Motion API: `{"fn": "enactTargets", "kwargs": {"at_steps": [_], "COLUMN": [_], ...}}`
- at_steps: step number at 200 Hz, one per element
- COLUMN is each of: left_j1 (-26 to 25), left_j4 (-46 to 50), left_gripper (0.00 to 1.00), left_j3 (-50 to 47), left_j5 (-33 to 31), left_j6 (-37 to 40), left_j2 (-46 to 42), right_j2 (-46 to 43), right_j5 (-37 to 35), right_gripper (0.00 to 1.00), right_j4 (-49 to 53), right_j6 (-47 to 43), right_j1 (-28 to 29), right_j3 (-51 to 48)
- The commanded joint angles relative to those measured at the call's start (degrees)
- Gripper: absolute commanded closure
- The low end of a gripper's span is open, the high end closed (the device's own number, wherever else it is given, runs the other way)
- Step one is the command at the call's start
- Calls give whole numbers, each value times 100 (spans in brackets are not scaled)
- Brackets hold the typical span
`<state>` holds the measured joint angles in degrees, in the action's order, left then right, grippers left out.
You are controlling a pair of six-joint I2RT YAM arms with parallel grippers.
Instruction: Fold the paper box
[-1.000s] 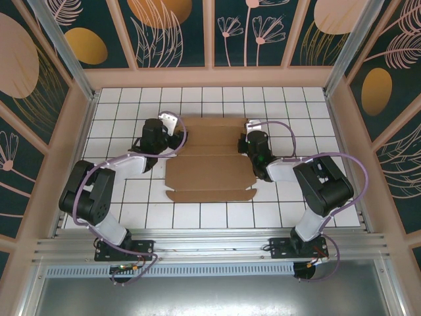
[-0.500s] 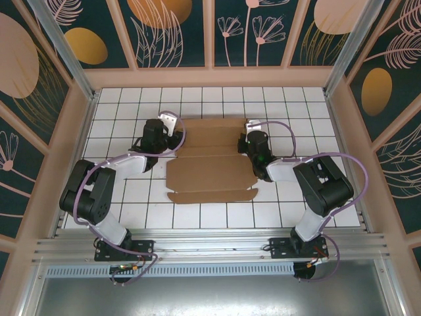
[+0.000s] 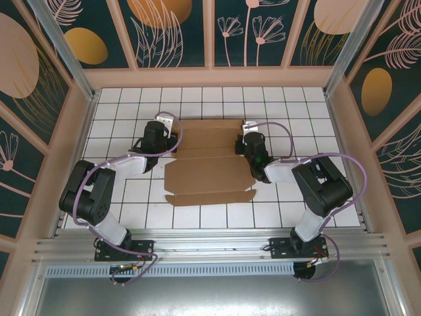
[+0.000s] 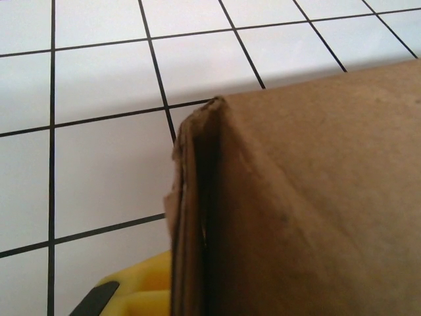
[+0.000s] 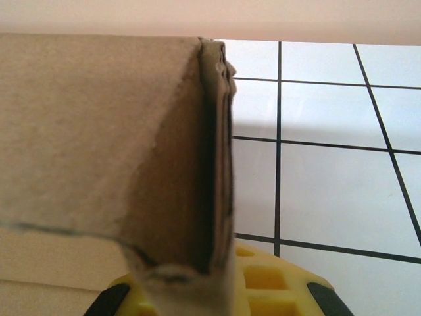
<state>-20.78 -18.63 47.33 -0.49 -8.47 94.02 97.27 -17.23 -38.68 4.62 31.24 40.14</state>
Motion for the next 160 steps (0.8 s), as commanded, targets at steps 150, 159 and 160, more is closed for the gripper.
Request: {"fn": "enactTargets", "kwargs": {"at_steps": [150, 159, 160], "left_j1": [-85, -89, -87], "left_j4": [255, 264, 264], "left_gripper": [49, 48, 48], "left_j3": [-701, -716, -716], "left_j5": [48, 51, 50], "left_j6": [-970, -979, -980], "left_j2": [-520, -504, -506], "right_j2": [-61, -74, -76], "right_j5": [-279, -270, -267], "right_gripper": [100, 100, 100], "right_j4": [76, 67, 65], "right_j6": [188, 189, 193], "right_j1": [-66, -67, -66], "right_j3": [20, 16, 14]}}
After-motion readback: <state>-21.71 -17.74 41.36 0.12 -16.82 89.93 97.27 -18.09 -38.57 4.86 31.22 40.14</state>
